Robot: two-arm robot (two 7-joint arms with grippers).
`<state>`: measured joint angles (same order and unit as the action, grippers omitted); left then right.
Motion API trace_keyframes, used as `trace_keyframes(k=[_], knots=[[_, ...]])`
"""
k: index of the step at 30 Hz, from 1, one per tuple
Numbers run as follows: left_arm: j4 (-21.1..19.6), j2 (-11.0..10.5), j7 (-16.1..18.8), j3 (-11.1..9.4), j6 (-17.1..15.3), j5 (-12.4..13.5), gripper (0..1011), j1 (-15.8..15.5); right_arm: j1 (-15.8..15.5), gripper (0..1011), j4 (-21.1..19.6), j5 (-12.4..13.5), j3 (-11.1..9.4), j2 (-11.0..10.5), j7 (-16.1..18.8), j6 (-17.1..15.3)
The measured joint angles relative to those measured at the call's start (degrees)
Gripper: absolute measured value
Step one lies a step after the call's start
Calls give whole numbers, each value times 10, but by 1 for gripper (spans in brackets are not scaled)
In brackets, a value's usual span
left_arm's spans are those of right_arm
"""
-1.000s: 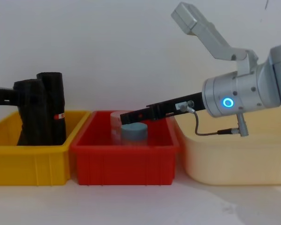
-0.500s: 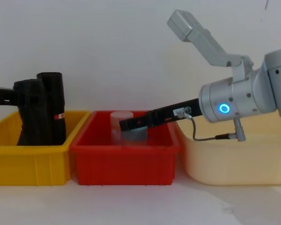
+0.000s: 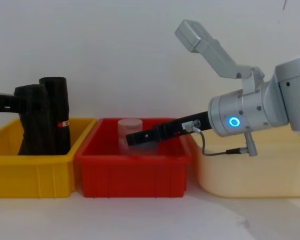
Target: Pick up the garbage bag with the one hand and transfer it to the other hand.
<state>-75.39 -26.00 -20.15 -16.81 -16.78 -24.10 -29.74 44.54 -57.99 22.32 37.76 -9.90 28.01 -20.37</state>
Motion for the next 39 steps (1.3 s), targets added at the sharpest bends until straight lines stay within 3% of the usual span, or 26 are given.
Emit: trace_keyframes(k=[14,24,26,39], knots=[[0,0,0,0,0,0,365,0,1,998,13,-5,-4,7,4,7],[0,0,0,0,0,0,365,0,1,765,16,-7,-5,10,4,9],[0,0,0,0,0,0,365,0,1,677,16,-7,-5,10,5,10],[0,0,0,0,0,0,365,0,1,648,18,-7,-6,11,5,11]])
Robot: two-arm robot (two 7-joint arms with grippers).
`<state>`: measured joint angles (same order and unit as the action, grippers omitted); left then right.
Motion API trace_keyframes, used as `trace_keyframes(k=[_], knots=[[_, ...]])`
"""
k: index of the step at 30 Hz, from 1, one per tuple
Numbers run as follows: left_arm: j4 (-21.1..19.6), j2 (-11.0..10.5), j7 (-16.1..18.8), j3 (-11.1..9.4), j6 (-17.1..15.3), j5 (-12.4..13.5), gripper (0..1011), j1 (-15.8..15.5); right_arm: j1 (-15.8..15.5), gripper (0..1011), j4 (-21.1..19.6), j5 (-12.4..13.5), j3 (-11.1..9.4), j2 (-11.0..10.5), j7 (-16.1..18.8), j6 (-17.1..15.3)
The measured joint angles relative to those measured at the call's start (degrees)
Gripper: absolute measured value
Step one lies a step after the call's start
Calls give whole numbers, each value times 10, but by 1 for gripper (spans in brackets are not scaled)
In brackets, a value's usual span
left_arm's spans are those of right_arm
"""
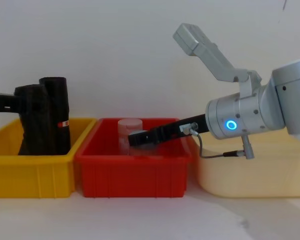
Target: Pick up the garbage bag with the one hand and transfer it to the other hand.
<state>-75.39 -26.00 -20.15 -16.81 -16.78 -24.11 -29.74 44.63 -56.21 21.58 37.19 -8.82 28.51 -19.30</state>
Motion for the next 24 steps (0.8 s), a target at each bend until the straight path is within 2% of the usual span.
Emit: trace_keyframes(k=[12,17,24], knots=[[-10,0,6,4,-2,3,365,4,-3,648,-5,-1,-1,-1,0,1],[-30,-1,14,10,-6,4,365,9,-8,648,-24,-2,-4,-6,-1,1],[-78,-4,26,24,-21,3,365,15,-21,648,-79,-3,-15,-20,-9,-3]])
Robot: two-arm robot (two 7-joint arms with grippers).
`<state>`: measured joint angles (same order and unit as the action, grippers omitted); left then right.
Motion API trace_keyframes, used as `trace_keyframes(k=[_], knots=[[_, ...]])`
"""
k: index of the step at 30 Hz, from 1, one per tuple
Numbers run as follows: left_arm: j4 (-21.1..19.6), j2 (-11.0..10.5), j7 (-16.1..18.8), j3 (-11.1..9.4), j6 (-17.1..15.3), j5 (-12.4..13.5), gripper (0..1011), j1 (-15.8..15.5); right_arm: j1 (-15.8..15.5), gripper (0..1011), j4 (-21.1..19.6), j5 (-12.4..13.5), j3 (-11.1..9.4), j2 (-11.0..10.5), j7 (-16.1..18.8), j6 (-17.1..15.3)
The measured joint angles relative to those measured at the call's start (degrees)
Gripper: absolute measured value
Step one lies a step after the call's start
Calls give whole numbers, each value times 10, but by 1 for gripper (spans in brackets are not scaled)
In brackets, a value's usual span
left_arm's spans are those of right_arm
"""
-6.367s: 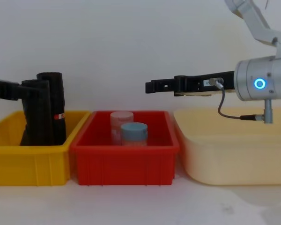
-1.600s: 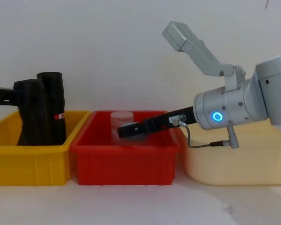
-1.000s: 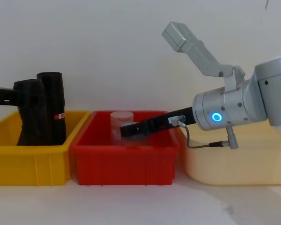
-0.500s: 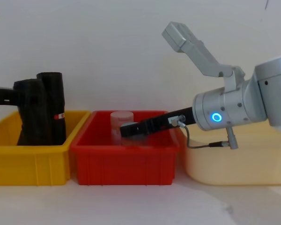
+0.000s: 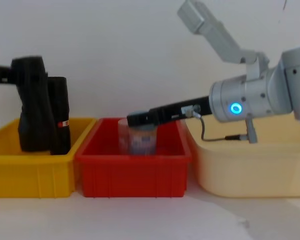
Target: Pick up the garbage bag with the one hand and transfer it to the other hand.
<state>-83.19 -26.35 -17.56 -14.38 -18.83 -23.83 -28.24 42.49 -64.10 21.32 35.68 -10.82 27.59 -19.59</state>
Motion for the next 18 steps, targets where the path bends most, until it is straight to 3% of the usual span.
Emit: trace_keyframes(k=[10,18], knots=[[-53,-1,-3,8,-19,-14,365,-9,-19,648,-81,3,-27,-26,-23,-14],[-65,12,-23,-16,-31,-22,365,-40,-46,647,-147,7,-60,-57,-50,-32]])
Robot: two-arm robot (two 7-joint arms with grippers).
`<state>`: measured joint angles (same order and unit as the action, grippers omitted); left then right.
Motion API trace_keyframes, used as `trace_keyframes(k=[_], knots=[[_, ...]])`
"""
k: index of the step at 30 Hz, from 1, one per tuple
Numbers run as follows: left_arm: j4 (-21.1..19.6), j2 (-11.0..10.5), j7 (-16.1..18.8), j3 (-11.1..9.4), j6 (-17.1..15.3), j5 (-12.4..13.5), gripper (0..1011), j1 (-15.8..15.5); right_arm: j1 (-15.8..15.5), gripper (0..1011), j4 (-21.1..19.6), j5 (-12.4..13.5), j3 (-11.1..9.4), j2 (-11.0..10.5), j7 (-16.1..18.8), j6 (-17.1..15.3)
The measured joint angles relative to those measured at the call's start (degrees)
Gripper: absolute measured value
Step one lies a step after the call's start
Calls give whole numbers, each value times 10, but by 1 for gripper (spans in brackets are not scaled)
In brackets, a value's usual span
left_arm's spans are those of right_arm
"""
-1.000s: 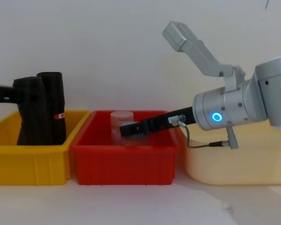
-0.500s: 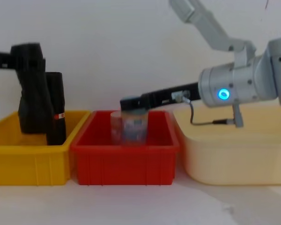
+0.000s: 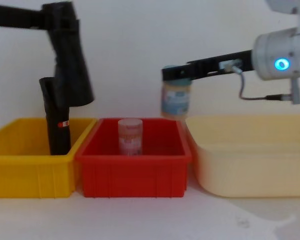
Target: Pick up the garbage bag with the one hand and transfer it to the other hand.
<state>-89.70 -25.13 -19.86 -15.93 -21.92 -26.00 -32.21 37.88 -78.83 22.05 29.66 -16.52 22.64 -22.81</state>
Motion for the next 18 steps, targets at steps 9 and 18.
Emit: trace_keyframes(k=[9,18], knots=[[29,35,-30,-47,-3,-2,365,-52,-48,648,-79,4,-51,-43,-42,-30],[94,82,-55,-92,2,-2,365,-103,-87,648,-126,7,-92,-75,-67,-49]])
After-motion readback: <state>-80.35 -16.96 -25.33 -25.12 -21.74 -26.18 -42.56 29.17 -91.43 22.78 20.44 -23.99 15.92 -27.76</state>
